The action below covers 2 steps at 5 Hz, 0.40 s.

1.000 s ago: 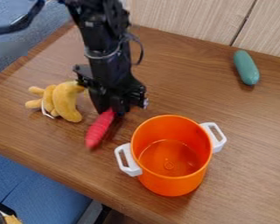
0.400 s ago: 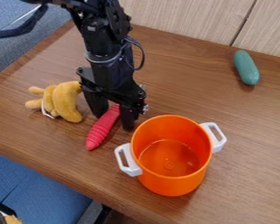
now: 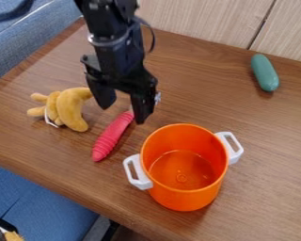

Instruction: Move the pink fork between the toy and orange pot

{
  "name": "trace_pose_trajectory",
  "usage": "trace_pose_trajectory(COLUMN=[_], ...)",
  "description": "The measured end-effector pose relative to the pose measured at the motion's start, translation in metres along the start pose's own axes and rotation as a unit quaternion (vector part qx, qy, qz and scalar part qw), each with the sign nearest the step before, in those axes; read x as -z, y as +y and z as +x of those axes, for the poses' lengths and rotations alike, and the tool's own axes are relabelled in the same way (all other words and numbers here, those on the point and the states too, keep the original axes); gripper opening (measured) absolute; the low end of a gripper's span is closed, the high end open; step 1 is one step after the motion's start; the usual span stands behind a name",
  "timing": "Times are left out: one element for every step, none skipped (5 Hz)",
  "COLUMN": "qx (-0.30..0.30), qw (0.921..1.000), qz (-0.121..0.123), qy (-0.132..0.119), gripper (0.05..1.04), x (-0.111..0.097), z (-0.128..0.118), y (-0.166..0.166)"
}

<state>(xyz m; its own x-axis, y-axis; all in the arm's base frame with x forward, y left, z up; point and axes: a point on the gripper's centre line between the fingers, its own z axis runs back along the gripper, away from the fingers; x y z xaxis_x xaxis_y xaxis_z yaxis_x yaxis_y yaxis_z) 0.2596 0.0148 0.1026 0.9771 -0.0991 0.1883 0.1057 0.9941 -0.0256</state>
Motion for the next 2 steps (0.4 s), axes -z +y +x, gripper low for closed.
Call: trace_pose_trajectory(qx=[0.0, 0.042], qw=[0.9999, 0.9983], qz=[0.002, -0.014], qy=[-0.016, -0.037], gripper=[1.0, 1.0], x=[-0.0178, -0.0204], z=[0.0068, 0.0135], y=[0.0011, -0.0005])
